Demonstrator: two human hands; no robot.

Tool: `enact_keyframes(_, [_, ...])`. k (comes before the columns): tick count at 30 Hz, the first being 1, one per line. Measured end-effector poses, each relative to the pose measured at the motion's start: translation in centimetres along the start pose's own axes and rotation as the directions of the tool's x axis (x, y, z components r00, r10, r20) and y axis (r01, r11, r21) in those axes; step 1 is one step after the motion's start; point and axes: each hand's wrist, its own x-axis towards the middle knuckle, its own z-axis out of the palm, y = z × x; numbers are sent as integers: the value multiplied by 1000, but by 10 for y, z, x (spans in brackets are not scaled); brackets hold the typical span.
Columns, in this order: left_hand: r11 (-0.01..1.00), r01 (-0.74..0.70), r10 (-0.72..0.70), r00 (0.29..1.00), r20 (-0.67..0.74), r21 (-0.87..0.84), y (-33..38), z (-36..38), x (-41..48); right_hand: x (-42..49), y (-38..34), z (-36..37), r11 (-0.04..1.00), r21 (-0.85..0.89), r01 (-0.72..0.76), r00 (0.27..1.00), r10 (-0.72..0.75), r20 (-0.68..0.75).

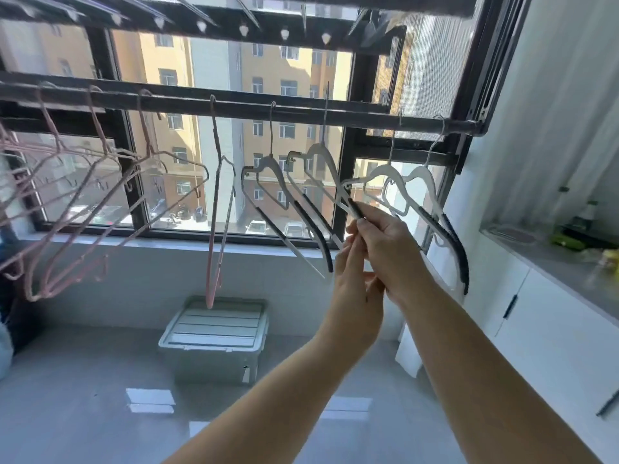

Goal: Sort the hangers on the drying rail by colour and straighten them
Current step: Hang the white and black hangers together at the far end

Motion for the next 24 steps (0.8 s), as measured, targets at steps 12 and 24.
enact_keyframes(12, [994,48,-44,998,-38,102,-12,1,-5,6,10,3,995,-99,-13,998,19,64])
enact_keyframes(24, [979,82,-66,994,-92,186,-10,11,-3,4,-3,-9,935,-352,-41,994,74,80])
